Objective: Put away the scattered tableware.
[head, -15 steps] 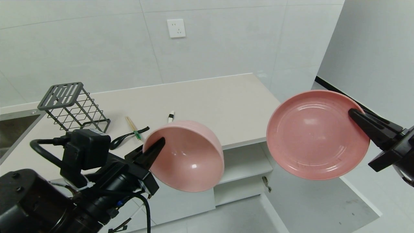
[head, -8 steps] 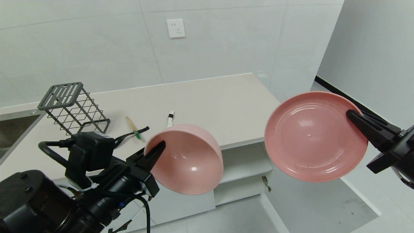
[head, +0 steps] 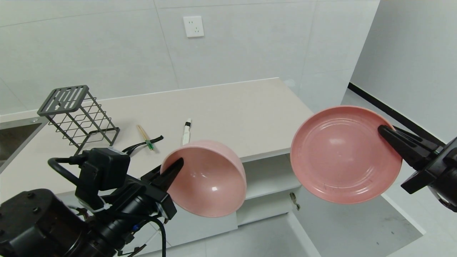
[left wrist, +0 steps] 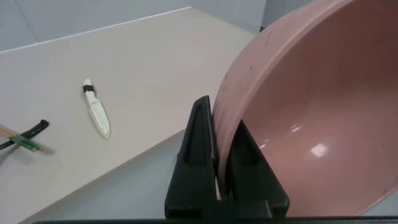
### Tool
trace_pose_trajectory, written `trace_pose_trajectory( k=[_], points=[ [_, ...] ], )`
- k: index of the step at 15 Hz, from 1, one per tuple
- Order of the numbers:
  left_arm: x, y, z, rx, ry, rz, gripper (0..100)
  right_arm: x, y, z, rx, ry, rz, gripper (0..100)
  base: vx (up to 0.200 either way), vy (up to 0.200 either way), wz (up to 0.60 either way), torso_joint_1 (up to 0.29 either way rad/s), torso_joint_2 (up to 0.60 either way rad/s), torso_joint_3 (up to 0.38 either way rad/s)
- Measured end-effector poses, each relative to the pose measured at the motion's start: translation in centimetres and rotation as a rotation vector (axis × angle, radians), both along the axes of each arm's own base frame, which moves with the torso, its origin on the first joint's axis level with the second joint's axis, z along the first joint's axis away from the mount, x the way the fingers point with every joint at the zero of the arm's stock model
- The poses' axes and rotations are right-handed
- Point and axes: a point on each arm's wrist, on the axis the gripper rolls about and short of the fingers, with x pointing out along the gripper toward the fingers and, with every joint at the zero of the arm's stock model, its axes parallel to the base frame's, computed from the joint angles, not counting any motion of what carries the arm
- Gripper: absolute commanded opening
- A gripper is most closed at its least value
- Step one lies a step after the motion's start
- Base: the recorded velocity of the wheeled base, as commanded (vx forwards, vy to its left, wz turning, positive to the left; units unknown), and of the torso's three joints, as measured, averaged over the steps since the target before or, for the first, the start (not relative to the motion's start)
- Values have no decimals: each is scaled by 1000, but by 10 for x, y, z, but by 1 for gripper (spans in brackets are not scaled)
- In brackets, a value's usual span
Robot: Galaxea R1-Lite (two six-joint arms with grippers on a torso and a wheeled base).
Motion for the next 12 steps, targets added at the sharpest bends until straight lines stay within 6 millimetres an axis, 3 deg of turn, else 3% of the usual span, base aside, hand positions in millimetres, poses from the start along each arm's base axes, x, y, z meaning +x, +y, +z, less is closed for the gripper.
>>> trace_pose_trajectory(
  k=[7,12],
  points=[
    [0,0,0,-1,-2,0,0,1,0,-1,-2,2,1,0,0,0,0,-103,210,110],
    [0,0,0,0,1,0,0,0,0,-1,-1,3,1,0,0,0,0,-237,473,231]
  ],
)
